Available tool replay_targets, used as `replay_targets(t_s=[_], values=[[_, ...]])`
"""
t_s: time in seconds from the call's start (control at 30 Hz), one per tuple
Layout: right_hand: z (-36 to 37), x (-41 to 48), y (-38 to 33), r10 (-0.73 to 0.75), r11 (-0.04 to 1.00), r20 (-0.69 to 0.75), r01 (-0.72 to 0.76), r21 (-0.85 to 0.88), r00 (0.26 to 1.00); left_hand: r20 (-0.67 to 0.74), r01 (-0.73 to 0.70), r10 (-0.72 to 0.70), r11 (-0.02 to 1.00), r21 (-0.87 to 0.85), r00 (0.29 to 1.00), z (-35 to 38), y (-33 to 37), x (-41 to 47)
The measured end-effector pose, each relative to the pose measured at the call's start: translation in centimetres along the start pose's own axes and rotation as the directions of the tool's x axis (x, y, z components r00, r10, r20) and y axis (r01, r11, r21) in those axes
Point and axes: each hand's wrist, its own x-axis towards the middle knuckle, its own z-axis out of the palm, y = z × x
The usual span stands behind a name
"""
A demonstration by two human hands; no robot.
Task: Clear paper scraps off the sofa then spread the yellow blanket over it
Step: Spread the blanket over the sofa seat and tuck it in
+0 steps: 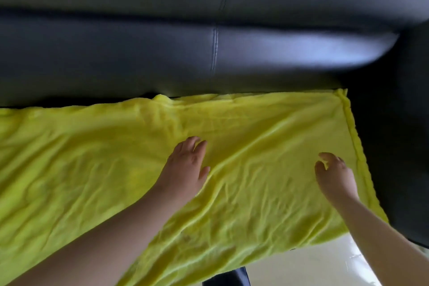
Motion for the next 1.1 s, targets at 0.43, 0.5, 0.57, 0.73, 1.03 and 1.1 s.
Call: replay_targets(t_s=[0.43, 0.5, 0.57, 0.73, 1.03, 1.1], values=[[0.9, 14.0, 13.6, 0.137, 0.981, 0.043, -0.129, -0.148, 0.99, 0.012, 0.145, -0.146, 0.989, 0.037, 0.989, 12.1, 11.9, 8.9], [1.7, 14.7, 14.0, 0.138, 0.981, -0.023, -0.14, -0.136, 0.99, 0.017, 0.168, -0.17, 0.983, 0.075, 0.985, 12.6, 12.0, 9.2], [2.0, 15.2, 14.1, 0.176, 0.981, -0.033, -0.178, -0.075, 0.984, 0.017, 0.179, -0.182, 0.979, 0.093, 0.983, 12.7, 11.9, 9.4], [1.2, 16.2, 14.4, 0.231, 0.973, -0.001, -0.231, -0.025, 0.973, 0.01, 0.161, -0.163, 0.981, 0.111, 0.986, 12.9, 11.8, 9.7], [0.0, 15.5, 14.2, 0.163, 0.927, 0.083, -0.181, 0.329, 0.983, -0.028, 0.134, -0.133, 0.99, 0.045, 0.991, 12.5, 11.3, 9.0], [-0.2, 15.1, 14.2, 0.221, 0.909, 0.109, -0.245, 0.337, 0.969, -0.038, 0.128, -0.128, 0.992, 0.009, 0.991, 12.3, 11.2, 8.8]])
